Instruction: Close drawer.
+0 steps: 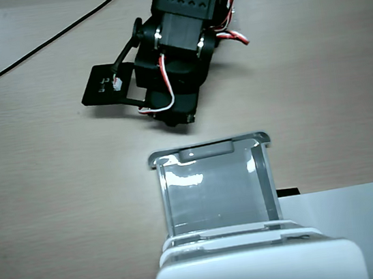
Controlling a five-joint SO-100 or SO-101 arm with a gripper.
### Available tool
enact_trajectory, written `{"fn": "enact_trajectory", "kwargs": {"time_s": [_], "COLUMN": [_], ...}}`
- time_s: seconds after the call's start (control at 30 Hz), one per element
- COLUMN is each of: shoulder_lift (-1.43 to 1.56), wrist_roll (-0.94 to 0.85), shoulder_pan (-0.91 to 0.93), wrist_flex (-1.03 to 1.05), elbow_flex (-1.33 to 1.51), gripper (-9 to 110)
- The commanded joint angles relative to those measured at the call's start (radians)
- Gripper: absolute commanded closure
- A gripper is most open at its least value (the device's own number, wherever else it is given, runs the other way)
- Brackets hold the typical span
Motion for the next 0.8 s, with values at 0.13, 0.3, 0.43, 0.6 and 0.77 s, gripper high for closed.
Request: {"fn": "enact_trajectory", "kwargs": {"time_s": [0.13,0.3,0.43,0.6,0.77], "shoulder_lift": [0.055,0.129,0.121,0.012,-0.120], "wrist_roll": [-0.031,-0.003,0.015,0.040,0.038], "shoulder_pan": [-0.049,-0.149,-0.252,-0.324,-0.330], "wrist_flex": [-0.072,-0.123,-0.175,-0.222,-0.319], "elbow_flex": [0.057,0.138,0.143,0.115,0.078], "gripper": [101,101,101,101,101]}}
